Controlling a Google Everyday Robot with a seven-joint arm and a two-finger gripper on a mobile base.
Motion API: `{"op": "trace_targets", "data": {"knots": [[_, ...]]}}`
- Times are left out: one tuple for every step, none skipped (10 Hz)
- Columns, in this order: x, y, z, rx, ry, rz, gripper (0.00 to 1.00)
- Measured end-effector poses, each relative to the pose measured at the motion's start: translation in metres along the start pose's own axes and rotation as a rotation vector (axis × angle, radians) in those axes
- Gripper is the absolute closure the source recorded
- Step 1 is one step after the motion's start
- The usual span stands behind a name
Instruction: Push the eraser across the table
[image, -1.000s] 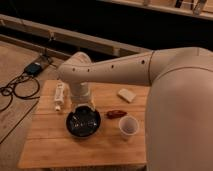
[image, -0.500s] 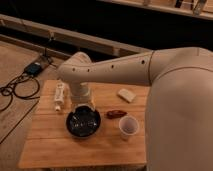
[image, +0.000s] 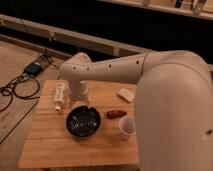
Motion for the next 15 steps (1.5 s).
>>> {"op": "trace_targets", "data": {"knots": [[-0.012, 0.002, 0.008, -0.006, 0.000, -0.013, 0.35], [-0.030, 0.003, 0.017, -0.011, -0.003, -0.029, 0.35], [-0.045, 0.003, 0.024, -0.008, -0.006, -0.039, 0.35], [-0.063, 0.003, 0.032, 0.002, -0.007, -0.053, 0.35], [-0.082, 0.004, 0.040, 0.014, -0.011, -0.067, 0.35], [-0.098, 0.005, 0.046, 0.024, -0.022, -0.079, 0.35], [-0.115, 0.006, 0.050, 0.034, -0.030, -0.087, 0.35], [-0.132, 0.007, 0.054, 0.049, -0.042, -0.097, 0.35], [-0.151, 0.009, 0.060, 0.059, -0.058, -0.110, 0.35], [-0.164, 0.012, 0.064, 0.061, -0.068, -0.119, 0.35], [-0.173, 0.016, 0.069, 0.055, -0.070, -0.129, 0.35], [-0.184, 0.021, 0.074, 0.049, -0.077, -0.143, 0.35], [-0.196, 0.026, 0.080, 0.048, -0.085, -0.161, 0.35], [-0.204, 0.031, 0.083, 0.047, -0.092, -0.175, 0.35], [-0.215, 0.037, 0.088, 0.044, -0.105, -0.194, 0.35]]}}
